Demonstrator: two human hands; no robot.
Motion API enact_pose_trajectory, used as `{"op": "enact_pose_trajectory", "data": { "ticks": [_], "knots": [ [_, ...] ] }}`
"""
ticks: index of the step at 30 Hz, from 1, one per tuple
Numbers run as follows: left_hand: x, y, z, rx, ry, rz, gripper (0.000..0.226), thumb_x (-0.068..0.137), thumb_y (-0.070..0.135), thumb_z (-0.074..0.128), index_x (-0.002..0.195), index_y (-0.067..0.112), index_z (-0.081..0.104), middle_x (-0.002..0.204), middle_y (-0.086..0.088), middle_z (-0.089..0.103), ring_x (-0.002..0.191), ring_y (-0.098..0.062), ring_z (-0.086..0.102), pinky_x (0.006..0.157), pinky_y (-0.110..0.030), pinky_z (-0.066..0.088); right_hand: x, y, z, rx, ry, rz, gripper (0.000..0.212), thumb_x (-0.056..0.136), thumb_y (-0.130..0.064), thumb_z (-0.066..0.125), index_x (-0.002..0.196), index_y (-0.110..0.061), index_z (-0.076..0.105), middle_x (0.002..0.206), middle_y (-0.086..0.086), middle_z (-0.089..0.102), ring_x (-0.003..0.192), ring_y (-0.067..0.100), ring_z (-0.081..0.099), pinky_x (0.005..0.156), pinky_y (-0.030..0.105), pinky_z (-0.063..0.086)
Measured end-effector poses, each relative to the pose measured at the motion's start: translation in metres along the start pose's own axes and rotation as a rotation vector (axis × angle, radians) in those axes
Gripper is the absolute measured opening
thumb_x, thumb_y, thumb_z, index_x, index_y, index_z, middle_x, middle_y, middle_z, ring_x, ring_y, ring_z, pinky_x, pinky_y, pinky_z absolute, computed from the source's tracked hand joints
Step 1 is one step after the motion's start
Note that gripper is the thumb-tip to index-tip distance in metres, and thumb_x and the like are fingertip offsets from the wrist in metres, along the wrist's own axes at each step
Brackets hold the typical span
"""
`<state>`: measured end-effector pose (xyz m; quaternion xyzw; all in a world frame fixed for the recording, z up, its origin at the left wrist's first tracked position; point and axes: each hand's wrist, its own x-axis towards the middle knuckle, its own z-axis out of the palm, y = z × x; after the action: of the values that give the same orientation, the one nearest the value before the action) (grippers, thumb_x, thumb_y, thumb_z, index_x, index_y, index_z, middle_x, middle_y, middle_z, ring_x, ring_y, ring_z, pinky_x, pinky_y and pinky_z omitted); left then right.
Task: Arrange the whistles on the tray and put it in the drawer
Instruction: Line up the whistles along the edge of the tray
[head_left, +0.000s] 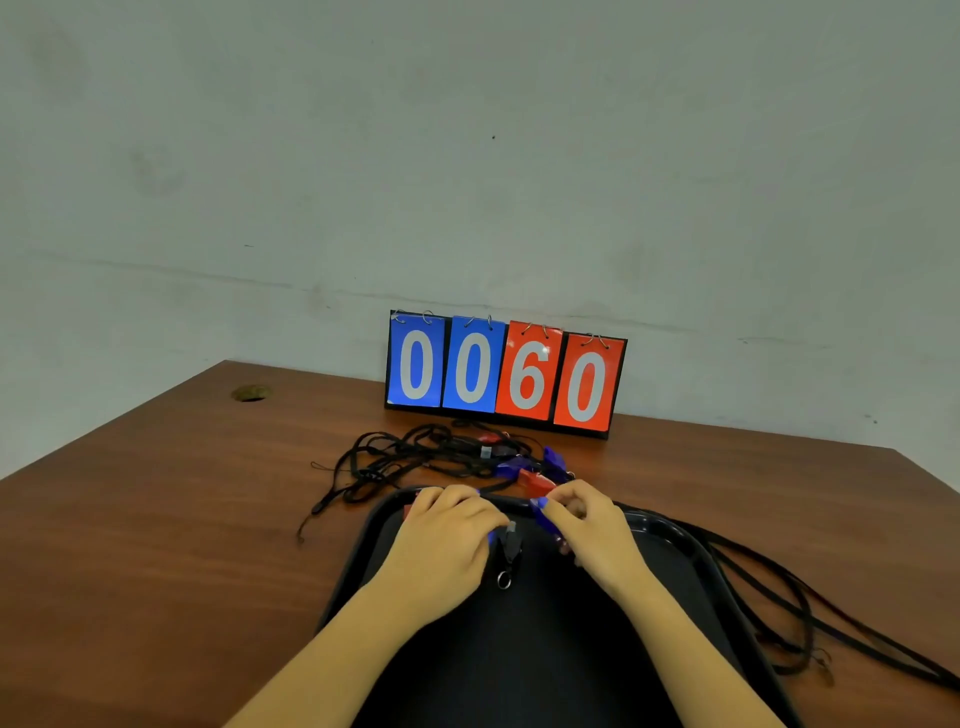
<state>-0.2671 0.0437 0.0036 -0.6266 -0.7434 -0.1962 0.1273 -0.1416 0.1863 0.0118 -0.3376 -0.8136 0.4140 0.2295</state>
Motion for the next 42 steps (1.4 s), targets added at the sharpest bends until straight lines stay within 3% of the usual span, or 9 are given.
{"op": "enact_pose_trajectory", "data": {
  "ticks": [5, 10, 15, 20, 23, 27, 32, 37, 42],
  "knots": [
    [0.0, -0.001, 0.001, -0.033, -0.015, 0.029, 0.032, 0.078, 0.03, 0.04, 0.096, 0.037, 0.066, 0.097, 0.024, 0.066, 0.107, -0.001, 0.043, 0.087, -0.017, 0.025, 0.0, -0.009, -0.002, 0.313, 0.034, 0.079, 0.013, 0.086, -0.023, 0.063, 0.095, -0.015, 0.058, 0.09, 0.015, 0.063, 0.05, 0.016, 0.06, 0.044, 0.024, 0.048],
    [-0.002, 0.002, 0.007, -0.034, -0.101, 0.084, 0.036, 0.076, 0.031, 0.039, 0.097, 0.041, 0.067, 0.104, 0.026, 0.065, 0.109, -0.003, 0.055, 0.091, -0.016, 0.024, 0.0, -0.006, -0.002, 0.176, 0.04, 0.082, 0.019, 0.083, -0.033, 0.066, 0.089, -0.015, 0.061, 0.078, 0.009, 0.068, 0.039, 0.01, 0.052, 0.037, 0.02, 0.041],
    [-0.001, 0.003, 0.003, 0.003, -0.105, 0.08, 0.041, 0.068, 0.03, 0.035, 0.089, 0.046, 0.067, 0.095, 0.032, 0.064, 0.1, 0.004, 0.057, 0.089, -0.014, 0.034, 0.004, 0.0, 0.003, -0.142, 0.006, 0.053, 0.023, 0.083, -0.048, 0.061, 0.085, -0.026, 0.067, 0.081, -0.008, 0.067, 0.07, 0.007, 0.062, 0.07, 0.029, 0.054],
    [0.0, 0.003, 0.002, 0.043, -0.076, 0.066, 0.034, 0.056, 0.028, 0.056, 0.084, 0.044, 0.068, 0.092, 0.031, 0.066, 0.096, 0.002, 0.062, 0.078, -0.017, 0.045, 0.002, -0.002, 0.004, -0.254, -0.064, 0.04, 0.018, 0.084, -0.05, 0.058, 0.08, -0.033, 0.057, 0.075, -0.007, 0.065, 0.073, 0.008, 0.063, 0.07, 0.027, 0.051],
    [0.003, -0.001, 0.004, 0.042, 0.02, -0.042, 0.038, 0.054, 0.022, 0.059, 0.087, 0.039, 0.068, 0.093, 0.026, 0.067, 0.097, -0.001, 0.061, 0.078, -0.02, 0.043, 0.001, -0.003, 0.006, -0.222, -0.089, 0.02, 0.016, 0.084, -0.047, 0.059, 0.081, -0.032, 0.056, 0.07, -0.002, 0.066, 0.064, 0.008, 0.063, 0.068, 0.028, 0.053],
    [0.005, -0.004, -0.004, -0.069, 0.194, -0.268, 0.042, 0.083, 0.004, 0.046, 0.116, 0.028, 0.058, 0.114, 0.015, 0.055, 0.119, -0.006, 0.042, 0.089, -0.018, 0.015, -0.001, -0.003, 0.007, -0.095, -0.056, 0.011, 0.011, 0.09, -0.037, 0.056, 0.086, -0.027, 0.058, 0.071, -0.002, 0.063, 0.062, 0.008, 0.057, 0.063, 0.024, 0.048],
    [0.005, -0.012, -0.004, -0.268, 0.204, -0.417, 0.038, 0.084, 0.003, 0.044, 0.094, 0.038, 0.054, 0.106, 0.017, 0.053, 0.114, -0.001, 0.039, 0.087, -0.017, 0.012, 0.003, -0.001, 0.004, -0.095, -0.043, 0.008, 0.009, 0.092, -0.023, 0.052, 0.096, -0.025, 0.061, 0.076, -0.01, 0.059, 0.069, 0.007, 0.057, 0.06, 0.017, 0.043],
    [0.005, -0.007, -0.003, -0.216, 0.11, -0.272, 0.036, 0.086, 0.011, 0.043, 0.104, 0.035, 0.063, 0.099, 0.026, 0.053, 0.108, -0.003, 0.039, 0.082, -0.019, 0.018, 0.002, -0.001, 0.001, -0.085, -0.164, -0.018, 0.012, 0.09, -0.02, 0.055, 0.088, -0.031, 0.06, 0.069, -0.004, 0.056, 0.066, 0.007, 0.053, 0.065, 0.021, 0.043],
    [0.004, -0.006, 0.003, -0.131, -0.012, -0.12, 0.051, 0.081, 0.025, 0.028, 0.123, 0.038, 0.055, 0.127, 0.025, 0.052, 0.116, 0.004, 0.025, 0.09, -0.014, 0.015, 0.003, 0.0, 0.0, -0.006, -0.252, -0.031, 0.008, 0.085, -0.029, 0.061, 0.089, -0.035, 0.06, 0.081, 0.005, 0.06, 0.076, 0.014, 0.057, 0.08, 0.034, 0.049]
  ]
}}
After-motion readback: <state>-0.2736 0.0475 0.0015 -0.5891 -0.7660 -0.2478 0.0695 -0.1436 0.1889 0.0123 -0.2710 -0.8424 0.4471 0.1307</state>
